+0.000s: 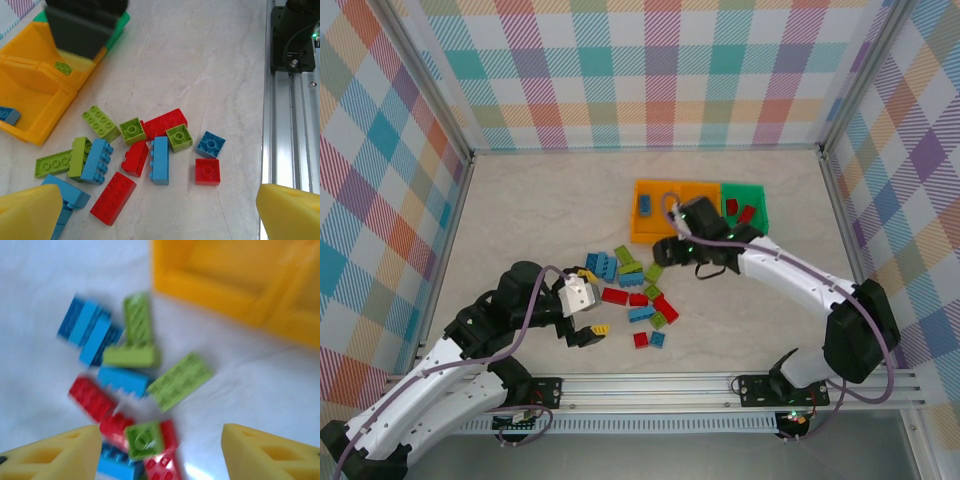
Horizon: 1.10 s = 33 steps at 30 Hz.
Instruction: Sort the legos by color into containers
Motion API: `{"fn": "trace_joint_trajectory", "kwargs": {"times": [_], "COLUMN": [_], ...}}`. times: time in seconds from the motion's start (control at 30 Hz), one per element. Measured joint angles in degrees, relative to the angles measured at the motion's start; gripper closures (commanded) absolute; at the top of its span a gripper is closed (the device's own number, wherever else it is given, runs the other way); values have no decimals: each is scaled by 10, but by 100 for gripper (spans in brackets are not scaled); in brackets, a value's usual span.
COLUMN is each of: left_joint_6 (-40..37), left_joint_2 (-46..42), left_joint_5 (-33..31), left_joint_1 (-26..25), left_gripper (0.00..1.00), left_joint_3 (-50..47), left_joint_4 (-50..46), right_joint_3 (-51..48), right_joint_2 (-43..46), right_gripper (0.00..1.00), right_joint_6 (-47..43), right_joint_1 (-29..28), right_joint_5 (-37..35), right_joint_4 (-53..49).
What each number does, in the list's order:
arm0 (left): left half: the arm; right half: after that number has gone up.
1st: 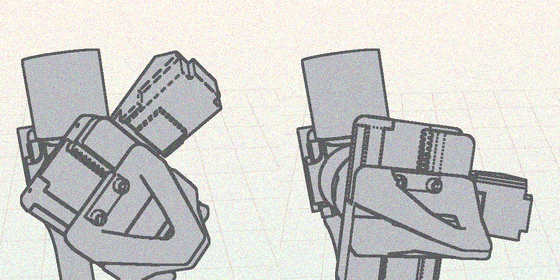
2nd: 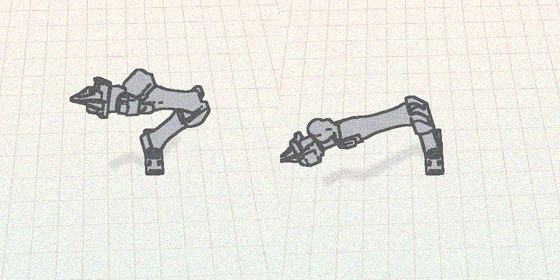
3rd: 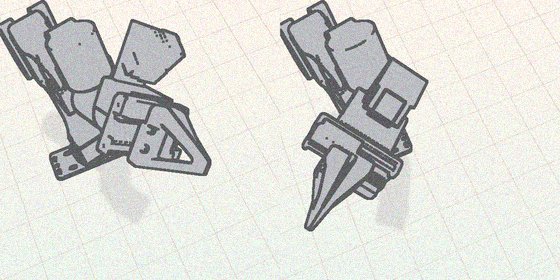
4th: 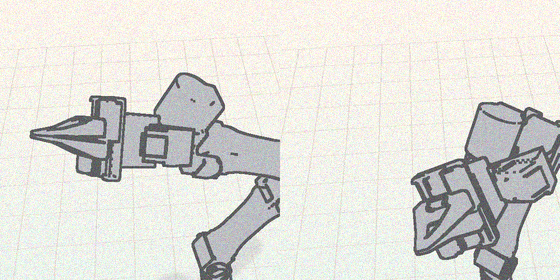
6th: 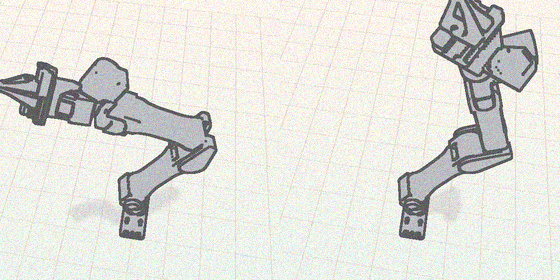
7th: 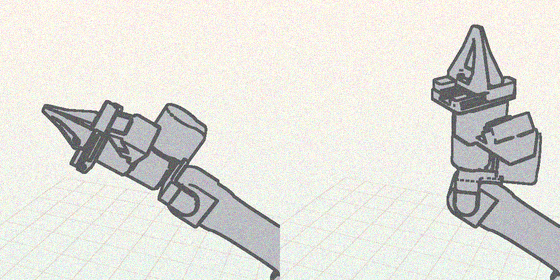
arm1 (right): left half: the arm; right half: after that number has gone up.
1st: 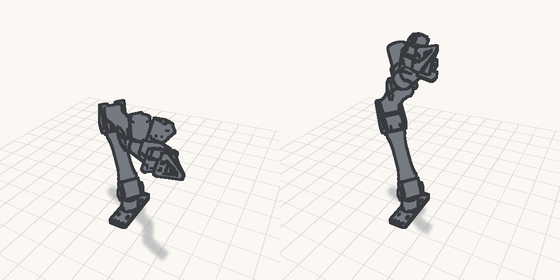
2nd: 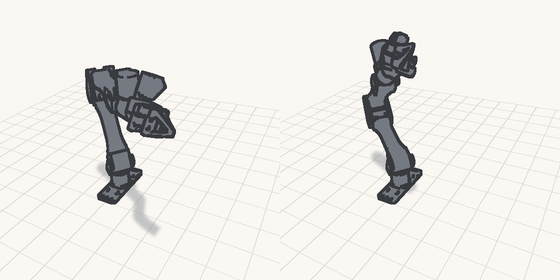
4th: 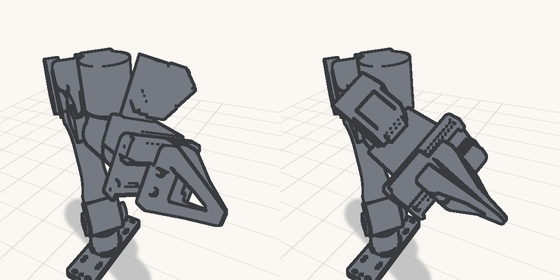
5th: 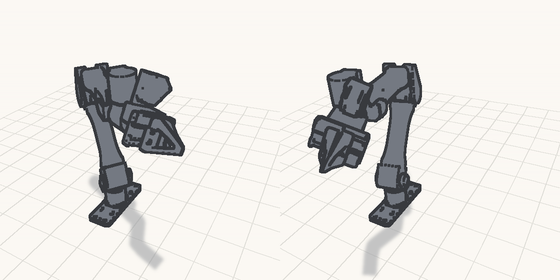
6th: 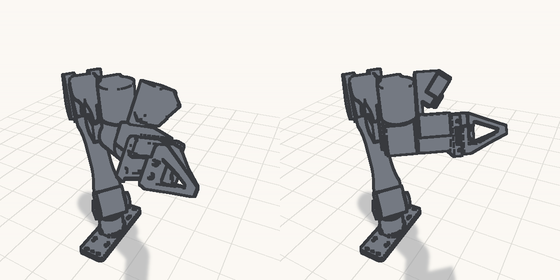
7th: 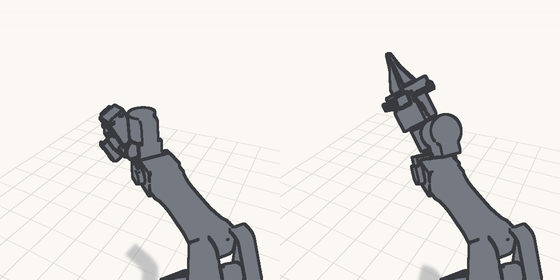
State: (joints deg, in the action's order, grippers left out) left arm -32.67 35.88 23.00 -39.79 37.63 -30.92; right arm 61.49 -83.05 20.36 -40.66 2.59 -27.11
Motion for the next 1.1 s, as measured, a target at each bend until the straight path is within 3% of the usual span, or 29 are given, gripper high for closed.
{"fn": "trace_joint_trajectory", "kwargs": {"times": [0.27, 0.53, 0.67, 0.93, 1.1], "left_joint_6": [-2, -2, -2, -4, -4], "left_joint_2": [3, -4, -2, 0, 0], "left_joint_5": [0, -2, -2, -2, -2], "left_joint_1": [0, 0, 0, 0, 0], "left_gripper": [0, 0, 0, 0, 0], "left_joint_3": [-5, -9, -9, -9, -9], "left_joint_4": [0, 1, 9, 10, 10], "right_joint_3": [-3, 29, 47, 47, 46], "right_joint_2": [-101, -181, -188, -182, -123], "right_gripper": [28, 56, 63, 65, 66], "right_joint_6": [-19, -35, -38, -40, -39], "right_joint_1": [-59, -72, -73, -74, -71], "right_joint_5": [26, 17, 9, -14, -39], "right_joint_4": [-14, -17, -16, -21, -28]}}
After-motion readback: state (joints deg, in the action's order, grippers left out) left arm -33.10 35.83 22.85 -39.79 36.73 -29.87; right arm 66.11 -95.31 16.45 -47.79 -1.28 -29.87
